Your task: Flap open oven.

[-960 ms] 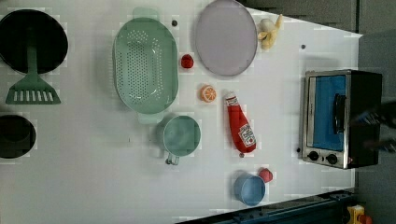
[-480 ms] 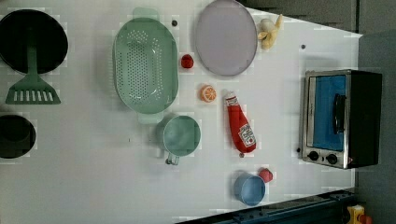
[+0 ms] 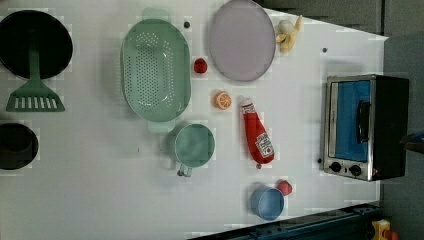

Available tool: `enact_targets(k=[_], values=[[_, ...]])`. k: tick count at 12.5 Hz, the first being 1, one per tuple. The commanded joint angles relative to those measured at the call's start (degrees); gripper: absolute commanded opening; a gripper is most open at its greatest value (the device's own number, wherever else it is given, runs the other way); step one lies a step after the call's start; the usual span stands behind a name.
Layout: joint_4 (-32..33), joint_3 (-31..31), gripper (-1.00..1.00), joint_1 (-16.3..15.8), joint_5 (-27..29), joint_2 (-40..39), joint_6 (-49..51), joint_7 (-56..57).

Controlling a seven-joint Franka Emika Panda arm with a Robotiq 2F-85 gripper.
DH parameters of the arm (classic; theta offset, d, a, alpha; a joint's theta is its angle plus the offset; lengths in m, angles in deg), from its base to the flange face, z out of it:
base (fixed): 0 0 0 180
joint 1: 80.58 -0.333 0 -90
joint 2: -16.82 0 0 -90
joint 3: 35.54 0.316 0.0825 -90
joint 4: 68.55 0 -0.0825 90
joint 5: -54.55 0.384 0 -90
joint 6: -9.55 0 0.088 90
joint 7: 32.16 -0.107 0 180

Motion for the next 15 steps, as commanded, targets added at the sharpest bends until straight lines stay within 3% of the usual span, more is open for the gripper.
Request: enact_targets(k=[1,4,8,15], values=[[-0.2,-3.8,-0.65,1.2,-0.4,-1.0,-0.4,10.6],[2.0,-8.2,-0.65,1.3,-1.7,-3.4,-4.5,28.8],[7.4,-13.6,-0.65,1.7,-4.4,-6.1,-17.3,50.9],[17.4,-21.7,-0.65,1.8,-4.6,-12.4,-42.3,68.0]])
